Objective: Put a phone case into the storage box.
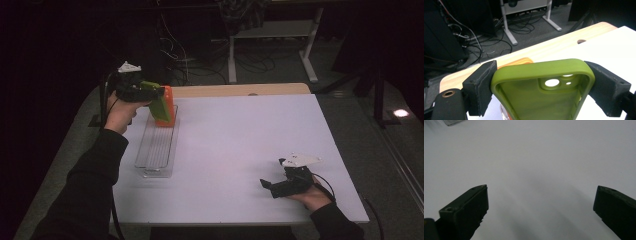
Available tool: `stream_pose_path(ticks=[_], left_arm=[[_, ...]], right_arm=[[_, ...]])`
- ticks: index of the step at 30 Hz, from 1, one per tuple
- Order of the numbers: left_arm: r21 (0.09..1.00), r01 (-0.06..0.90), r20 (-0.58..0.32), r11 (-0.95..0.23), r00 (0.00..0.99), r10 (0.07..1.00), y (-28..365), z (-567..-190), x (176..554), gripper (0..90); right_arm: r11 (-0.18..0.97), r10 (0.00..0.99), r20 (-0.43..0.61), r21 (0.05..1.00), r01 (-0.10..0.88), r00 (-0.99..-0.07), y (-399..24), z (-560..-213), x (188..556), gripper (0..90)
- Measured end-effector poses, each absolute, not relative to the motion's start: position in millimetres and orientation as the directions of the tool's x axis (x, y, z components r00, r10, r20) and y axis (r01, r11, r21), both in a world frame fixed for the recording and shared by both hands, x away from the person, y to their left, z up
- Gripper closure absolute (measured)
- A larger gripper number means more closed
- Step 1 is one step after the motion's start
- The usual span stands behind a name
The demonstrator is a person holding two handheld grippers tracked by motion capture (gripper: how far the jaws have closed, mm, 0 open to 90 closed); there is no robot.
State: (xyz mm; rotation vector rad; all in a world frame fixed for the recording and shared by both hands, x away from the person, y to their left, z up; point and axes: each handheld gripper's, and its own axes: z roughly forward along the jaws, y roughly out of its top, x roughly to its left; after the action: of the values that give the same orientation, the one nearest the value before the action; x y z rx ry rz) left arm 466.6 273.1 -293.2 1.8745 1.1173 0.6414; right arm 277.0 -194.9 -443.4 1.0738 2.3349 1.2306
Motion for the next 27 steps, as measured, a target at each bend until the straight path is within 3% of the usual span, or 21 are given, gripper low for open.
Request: stream_pose_path(ticks=[27], left_arm=[[0.803,0.532,0.06,-0.268,0.375,0.925,261.9,-343.6,482.1,14.6]], right_arm=[[0.363,0.726,0.077,0.801,0.476,-0.683,-194.4,-443.6,277.1,0.0]])
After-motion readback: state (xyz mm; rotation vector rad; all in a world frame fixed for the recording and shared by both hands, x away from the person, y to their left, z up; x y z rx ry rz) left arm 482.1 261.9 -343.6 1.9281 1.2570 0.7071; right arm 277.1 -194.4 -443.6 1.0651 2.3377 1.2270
